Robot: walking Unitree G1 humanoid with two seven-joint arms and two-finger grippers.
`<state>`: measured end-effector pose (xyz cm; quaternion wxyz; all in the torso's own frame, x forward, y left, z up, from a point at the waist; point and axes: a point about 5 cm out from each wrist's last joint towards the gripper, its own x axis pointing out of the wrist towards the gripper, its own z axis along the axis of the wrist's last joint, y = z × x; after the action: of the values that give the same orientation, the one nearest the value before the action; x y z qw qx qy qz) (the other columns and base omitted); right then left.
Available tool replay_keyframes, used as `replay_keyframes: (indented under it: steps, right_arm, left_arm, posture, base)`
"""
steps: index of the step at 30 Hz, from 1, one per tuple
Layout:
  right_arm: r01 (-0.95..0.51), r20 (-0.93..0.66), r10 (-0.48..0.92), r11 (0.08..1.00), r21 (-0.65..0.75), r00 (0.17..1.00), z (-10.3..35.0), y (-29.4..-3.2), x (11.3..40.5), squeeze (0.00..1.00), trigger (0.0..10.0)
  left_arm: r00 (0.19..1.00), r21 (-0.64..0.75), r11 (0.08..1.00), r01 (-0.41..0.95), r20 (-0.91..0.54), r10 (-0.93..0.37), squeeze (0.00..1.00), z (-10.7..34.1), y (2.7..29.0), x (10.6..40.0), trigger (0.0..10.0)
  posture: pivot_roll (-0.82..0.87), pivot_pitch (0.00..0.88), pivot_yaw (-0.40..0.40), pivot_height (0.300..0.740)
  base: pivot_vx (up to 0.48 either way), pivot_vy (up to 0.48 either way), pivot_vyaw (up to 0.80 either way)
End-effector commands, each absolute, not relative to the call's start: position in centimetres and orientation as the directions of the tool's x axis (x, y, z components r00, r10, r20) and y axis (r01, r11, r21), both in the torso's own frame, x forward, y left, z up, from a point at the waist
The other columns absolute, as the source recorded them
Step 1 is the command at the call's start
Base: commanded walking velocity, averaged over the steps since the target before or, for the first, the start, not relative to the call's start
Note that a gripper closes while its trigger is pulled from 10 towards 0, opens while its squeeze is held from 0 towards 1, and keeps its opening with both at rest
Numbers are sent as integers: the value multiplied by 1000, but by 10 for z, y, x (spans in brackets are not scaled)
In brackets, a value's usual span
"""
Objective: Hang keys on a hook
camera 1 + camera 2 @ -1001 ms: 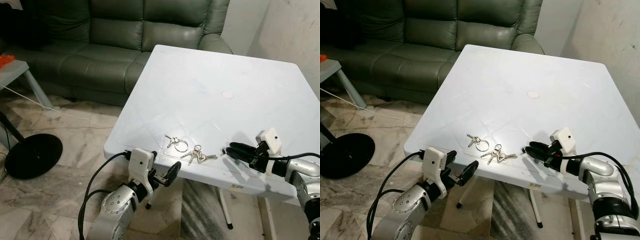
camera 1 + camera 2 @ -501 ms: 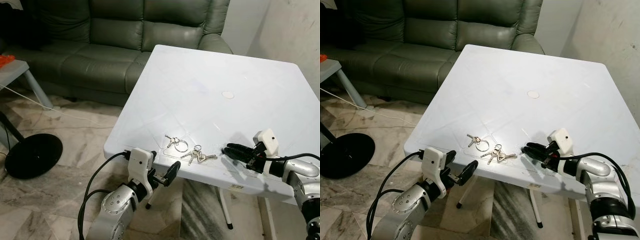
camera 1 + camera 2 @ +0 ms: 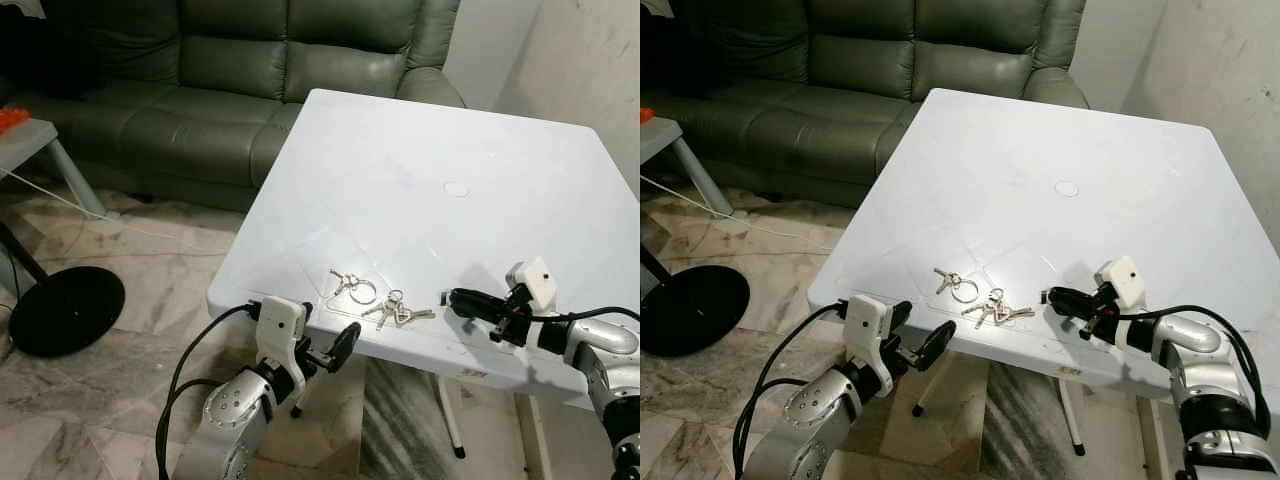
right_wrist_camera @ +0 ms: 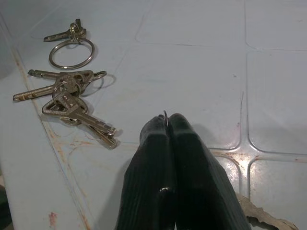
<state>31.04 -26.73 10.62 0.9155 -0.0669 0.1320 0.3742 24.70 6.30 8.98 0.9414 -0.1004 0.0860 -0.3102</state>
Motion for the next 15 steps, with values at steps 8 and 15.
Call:
replay_keyframes:
  steps: [8,15]
  right_arm:
    - [-693,-181,684,720,15,707,111,-257,313,0,0]
    - [-653,-28,655,755,66,755,117,-249,315,0,10000]
  left_arm:
    - [799,-243,789,564,-81,-596,0,95,63,249,10000]
    - [795,-229,785,576,-65,-603,0,101,62,253,10000]
  posture:
    - [10,76,-64,740]
    - [8,62,-56,740]
  base:
    - [0,0,0]
    - [0,0,0]
